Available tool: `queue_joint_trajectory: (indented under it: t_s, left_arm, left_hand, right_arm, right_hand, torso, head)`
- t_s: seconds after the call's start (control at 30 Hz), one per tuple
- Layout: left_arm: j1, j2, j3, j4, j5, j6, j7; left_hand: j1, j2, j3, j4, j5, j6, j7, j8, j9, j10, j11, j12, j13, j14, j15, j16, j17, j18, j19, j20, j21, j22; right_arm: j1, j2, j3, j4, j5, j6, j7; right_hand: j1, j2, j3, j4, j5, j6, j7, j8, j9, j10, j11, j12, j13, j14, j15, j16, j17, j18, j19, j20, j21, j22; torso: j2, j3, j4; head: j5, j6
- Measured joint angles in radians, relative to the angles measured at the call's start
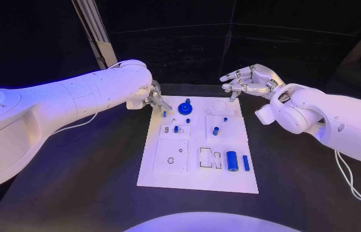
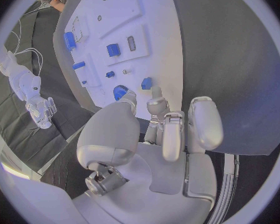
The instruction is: Assemble the parts on the task board
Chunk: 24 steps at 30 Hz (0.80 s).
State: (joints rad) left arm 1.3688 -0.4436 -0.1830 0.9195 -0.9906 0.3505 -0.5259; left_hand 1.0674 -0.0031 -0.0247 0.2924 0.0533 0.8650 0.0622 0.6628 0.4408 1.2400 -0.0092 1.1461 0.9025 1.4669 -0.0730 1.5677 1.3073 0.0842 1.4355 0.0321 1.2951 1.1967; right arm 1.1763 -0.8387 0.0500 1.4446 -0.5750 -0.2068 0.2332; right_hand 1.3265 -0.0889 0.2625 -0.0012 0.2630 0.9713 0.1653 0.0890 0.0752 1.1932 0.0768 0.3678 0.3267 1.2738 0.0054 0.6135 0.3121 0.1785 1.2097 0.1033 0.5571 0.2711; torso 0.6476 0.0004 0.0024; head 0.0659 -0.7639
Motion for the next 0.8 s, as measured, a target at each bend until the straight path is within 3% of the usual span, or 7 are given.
queue_joint_trajectory:
  t_s: [0.2, 0.5, 0.8]
  left_arm:
    - [-0.002, 0.004, 0.0, -0.005, -0.004, 0.001, 0.007]
    - [-0.006, 0.016, 0.0, -0.017, -0.008, 0.009, 0.013]
    - [-0.012, 0.03, 0.0, -0.034, -0.01, 0.022, 0.013]
  left_hand:
    - [0.001, 0.001, -0.004, -0.004, 0.0, 0.0, 0.0, 0.003, -0.003, 0.0, 0.0, 0.0, 0.001, 0.0, 0.0, 0.0, 0.0, 0.0, 0.0, 0.0, 0.004, 0.001]
    - [0.067, 0.025, -0.001, -0.018, 0.0, 0.004, -0.004, 0.004, -0.013, 0.0, 0.0, 0.004, -0.002, 0.0, 0.0, 0.0, 0.0, 0.0, 0.0, 0.0, 0.004, 0.003]
    - [0.089, 0.023, 0.004, -0.024, 0.0, 0.011, -0.003, 0.004, -0.016, 0.0, 0.0, 0.004, -0.004, 0.0, 0.0, 0.0, 0.0, 0.0, 0.0, 0.0, 0.004, 0.004]
  right_arm:
    - [0.0, 0.001, 0.0, -0.002, 0.0, 0.0, 0.0]
    - [0.0, 0.004, 0.0, -0.004, 0.0, 0.001, 0.0]
    - [0.0, 0.006, 0.0, -0.005, 0.0, 0.003, 0.0]
  right_hand:
    - [0.0, 0.0, 0.0, 0.0, 0.004, 0.0, 0.0, 0.0, 0.0, 0.0, 0.0, 0.0, 0.0, 0.0, 0.0, 0.0, 0.0, 0.0, -0.004, 0.004, 0.0, 0.0]
    - [0.0, 0.0, 0.0, 0.0, 0.004, 0.0, 0.0, 0.0, 0.0, 0.0, 0.0, 0.0, 0.0, 0.0, 0.0, 0.0, 0.0, 0.0, -0.004, 0.004, 0.0, 0.0]
    - [0.0, 0.0, 0.0, 0.0, 0.004, 0.0, 0.0, 0.0, 0.0, 0.0, 0.0, 0.0, 0.0, 0.0, 0.0, 0.0, 0.001, 0.0, -0.004, 0.004, 0.0, 0.0]
  torso:
    - [0.0, 0.0004, 0.0001]
    - [0.0, 0.0006, 0.0008]
    - [-0.001, 0.0011, 0.001]
  head:
    - [-0.001, -0.002]
    - [0.0, -0.004]
    - [-0.001, -0.005]
